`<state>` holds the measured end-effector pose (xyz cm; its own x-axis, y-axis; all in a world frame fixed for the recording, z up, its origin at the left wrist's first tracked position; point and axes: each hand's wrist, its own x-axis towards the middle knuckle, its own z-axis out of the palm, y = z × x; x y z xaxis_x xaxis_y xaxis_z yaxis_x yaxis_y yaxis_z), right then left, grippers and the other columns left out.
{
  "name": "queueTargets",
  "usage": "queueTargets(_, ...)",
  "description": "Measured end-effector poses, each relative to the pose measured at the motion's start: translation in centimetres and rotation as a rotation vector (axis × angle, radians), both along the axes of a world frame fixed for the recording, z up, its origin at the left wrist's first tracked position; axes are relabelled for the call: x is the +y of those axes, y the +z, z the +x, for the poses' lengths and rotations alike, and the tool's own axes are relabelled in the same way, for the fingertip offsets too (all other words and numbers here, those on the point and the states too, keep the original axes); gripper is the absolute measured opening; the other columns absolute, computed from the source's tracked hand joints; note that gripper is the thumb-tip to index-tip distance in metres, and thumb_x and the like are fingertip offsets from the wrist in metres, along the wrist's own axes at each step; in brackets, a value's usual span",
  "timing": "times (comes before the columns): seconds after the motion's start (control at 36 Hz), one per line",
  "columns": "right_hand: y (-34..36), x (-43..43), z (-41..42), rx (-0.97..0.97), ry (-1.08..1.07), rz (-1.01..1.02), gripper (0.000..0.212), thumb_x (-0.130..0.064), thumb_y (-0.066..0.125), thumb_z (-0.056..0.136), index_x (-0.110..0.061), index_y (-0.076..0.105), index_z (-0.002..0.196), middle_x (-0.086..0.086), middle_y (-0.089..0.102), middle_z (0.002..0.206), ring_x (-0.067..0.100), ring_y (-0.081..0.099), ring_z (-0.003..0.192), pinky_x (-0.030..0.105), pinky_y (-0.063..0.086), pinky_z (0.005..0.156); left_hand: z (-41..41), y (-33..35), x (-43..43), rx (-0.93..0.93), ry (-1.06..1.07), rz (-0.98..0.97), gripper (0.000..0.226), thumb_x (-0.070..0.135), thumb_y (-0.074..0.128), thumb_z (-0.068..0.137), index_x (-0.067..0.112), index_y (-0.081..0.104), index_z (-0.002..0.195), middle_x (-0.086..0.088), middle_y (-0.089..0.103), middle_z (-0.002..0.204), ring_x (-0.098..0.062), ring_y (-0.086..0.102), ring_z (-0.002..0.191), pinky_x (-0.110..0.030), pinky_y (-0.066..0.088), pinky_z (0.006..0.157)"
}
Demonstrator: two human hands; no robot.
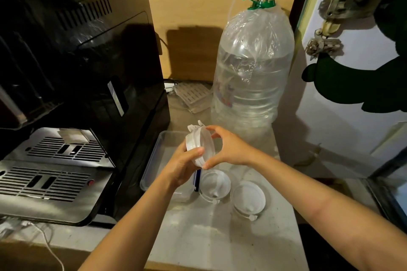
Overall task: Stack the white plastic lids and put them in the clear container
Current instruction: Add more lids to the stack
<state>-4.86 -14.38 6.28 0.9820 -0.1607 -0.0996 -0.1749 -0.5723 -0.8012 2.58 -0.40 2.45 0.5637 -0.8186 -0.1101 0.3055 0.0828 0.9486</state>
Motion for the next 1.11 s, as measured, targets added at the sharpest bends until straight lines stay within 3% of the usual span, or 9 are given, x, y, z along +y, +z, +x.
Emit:
queueTargets(0.08, -0.1, 0.3, -0.1, 0.013, 0.004, -0.012, 0.1, -0.027, 0.087, 0.052, -0.024, 0.031, 0.136, 0.0, 0.044, 0.136, 0.01, 0.043, 0.114, 0.02, 0.038, 0.086, 0.0, -0.2, 0.3, -0.003, 0.012, 0.006, 0.089, 0.03, 0.074, 0.052, 0.01, 0.039, 0.133, -0.015, 0.056, 0.116, -0.027, 0.06, 0.099, -0.048, 0.049, 0.085)
queueTargets(0.31, -0.2, 0.7, -0.3, 0.009, 0.016, -0.042, 0.101, -0.024, 0.087, 0.052, -0.021, 0.03, 0.135, 0.001, 0.041, 0.14, 0.013, 0.04, 0.123, 0.023, 0.036, 0.09, 0.1, -0.6, 0.9, -0.02, 0.006, 0.02, 0.077, 0.031, 0.068, 0.059, 0.015, 0.043, 0.13, -0.016, 0.057, 0.116, -0.03, 0.06, 0.099, -0.05, 0.049, 0.084)
queueTargets(0.36, -0.2, 0.8, -0.3, 0.01, 0.035, -0.058, 0.101, -0.022, 0.086, 0.052, -0.02, 0.029, 0.135, 0.001, 0.04, 0.141, 0.015, 0.04, 0.125, 0.025, 0.038, 0.093, 0.1, -0.7, 1.0, -0.033, -0.009, 0.022, 0.07, 0.032, 0.07, 0.059, 0.02, 0.048, 0.124, -0.013, 0.06, 0.113, -0.026, 0.063, 0.096, -0.045, 0.052, 0.08)
queueTargets(0.5, -0.3, 1.0, -0.3, 0.003, 0.073, -0.109, 0.102, -0.022, 0.086, 0.05, -0.021, 0.029, 0.134, 0.002, 0.038, 0.14, 0.017, 0.04, 0.125, 0.03, 0.042, 0.098, 0.0, -0.8, 1.0, -0.034, -0.024, 0.044, 0.095, 0.047, 0.084, 0.044, 0.019, 0.046, 0.127, -0.01, 0.061, 0.112, -0.025, 0.062, 0.097, -0.041, 0.055, 0.076)
queueTargets(0.61, -0.5, 1.0, -0.3, 0.005, 0.078, -0.117, 0.104, -0.024, 0.087, 0.049, -0.021, 0.029, 0.135, 0.001, 0.038, 0.14, 0.018, 0.039, 0.127, 0.035, 0.042, 0.101, 0.0, -1.0, 1.0, -0.009, -0.007, 0.044, 0.079, 0.032, 0.075, 0.056, 0.019, 0.045, 0.127, -0.011, 0.059, 0.113, -0.024, 0.064, 0.096, -0.038, 0.057, 0.074)
queueTargets(0.72, -0.7, 1.1, -0.2, 0.024, 0.096, -0.109, 0.108, -0.025, 0.086, 0.052, -0.022, 0.023, 0.14, 0.001, 0.034, 0.145, 0.018, 0.037, 0.13, 0.036, 0.04, 0.104, -0.1, -1.0, 1.1, 0.006, 0.015, 0.034, 0.084, 0.029, 0.07, 0.058, 0.013, 0.038, 0.133, -0.016, 0.057, 0.117, -0.028, 0.061, 0.1, -0.04, 0.056, 0.074)
queueTargets(0.81, -0.6, 0.7, 0.1, 0.062, 0.152, -0.084, 0.11, -0.027, 0.085, 0.056, -0.026, 0.016, 0.143, -0.002, 0.028, 0.15, 0.014, 0.032, 0.134, 0.026, 0.033, 0.104, -0.2, -0.8, 1.3, 0.026, 0.052, 0.016, 0.089, 0.029, 0.069, 0.056, 0.01, 0.034, 0.136, -0.021, 0.051, 0.123, -0.034, 0.055, 0.106, -0.046, 0.051, 0.08)
queueTargets(0.94, -1.9, -0.6, 0.7, 0.176, 0.125, -0.018, 0.119, -0.026, 0.083, 0.06, -0.026, 0.001, 0.146, 0.001, 0.016, 0.155, 0.016, 0.024, 0.139, 0.021, 0.025, 0.101, 0.0, -0.6, 1.9, 0.02, 0.082, 0.04, 0.086, 0.022, 0.065, 0.06, 0.011, 0.03, 0.137, -0.015, 0.049, 0.119, -0.026, 0.055, 0.101, -0.038, 0.052, 0.076)
queueTargets(1.11, -5.5, -1.1, 1.3, 0.395, 0.264, -0.276, 0.112, -0.017, 0.084, 0.059, -0.02, 0.012, 0.146, 0.003, 0.023, 0.154, 0.022, 0.028, 0.138, 0.031, 0.028, 0.111, 0.3, -1.3, 3.2, 0.03, 0.118, 0.074, 0.071, 0.019, 0.056, 0.067, 0.017, 0.032, 0.134, -0.002, 0.051, 0.106, -0.017, 0.055, 0.093, -0.028, 0.055, 0.07)
